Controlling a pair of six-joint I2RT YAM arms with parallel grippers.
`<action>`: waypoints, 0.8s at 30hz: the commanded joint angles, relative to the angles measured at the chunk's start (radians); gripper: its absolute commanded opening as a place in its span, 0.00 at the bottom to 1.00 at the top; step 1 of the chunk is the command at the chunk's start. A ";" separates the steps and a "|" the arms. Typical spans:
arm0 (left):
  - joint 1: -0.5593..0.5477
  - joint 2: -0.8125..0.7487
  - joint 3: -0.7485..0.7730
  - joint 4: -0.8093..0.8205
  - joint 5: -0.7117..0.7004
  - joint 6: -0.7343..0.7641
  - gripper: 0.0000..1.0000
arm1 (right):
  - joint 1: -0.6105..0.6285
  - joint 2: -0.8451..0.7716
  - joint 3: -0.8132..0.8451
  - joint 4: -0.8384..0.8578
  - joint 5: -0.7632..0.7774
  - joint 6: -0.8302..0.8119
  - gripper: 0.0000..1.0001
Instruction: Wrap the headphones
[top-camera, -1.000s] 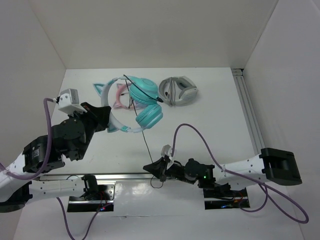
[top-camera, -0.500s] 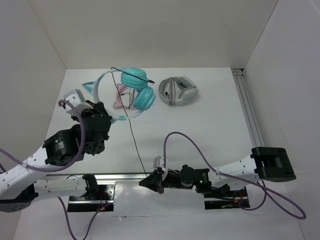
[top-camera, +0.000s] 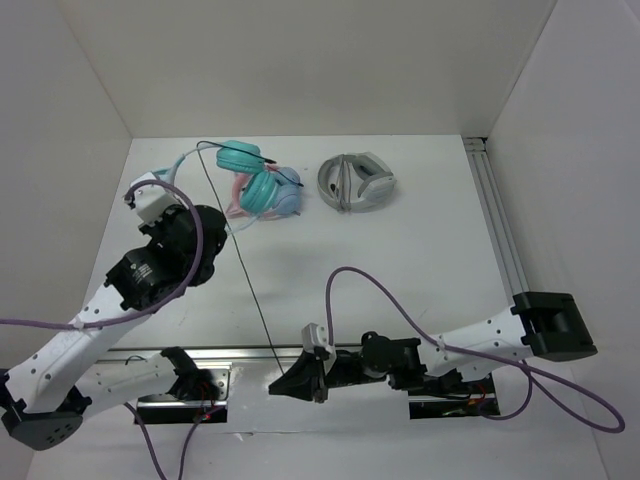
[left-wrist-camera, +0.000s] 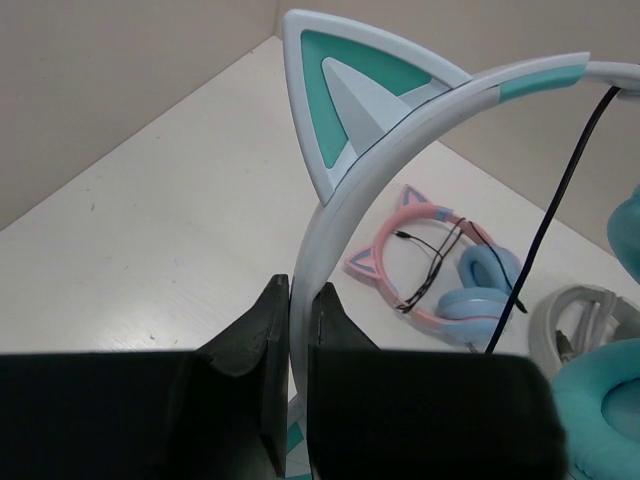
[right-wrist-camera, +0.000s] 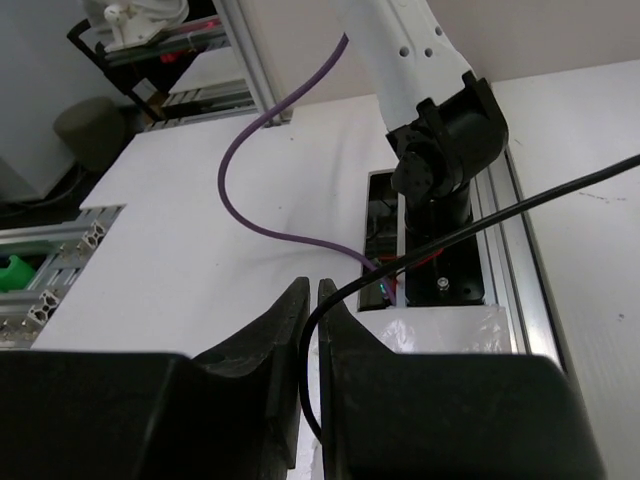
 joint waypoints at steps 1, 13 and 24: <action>0.097 0.027 0.051 0.109 0.023 0.027 0.00 | 0.044 -0.012 0.064 -0.046 0.022 0.002 0.14; 0.206 0.162 0.004 0.337 0.104 0.412 0.00 | 0.149 -0.046 0.437 -0.748 0.415 -0.166 0.00; 0.085 0.176 0.040 0.079 0.537 0.670 0.00 | 0.158 -0.099 0.667 -1.057 1.075 -0.391 0.00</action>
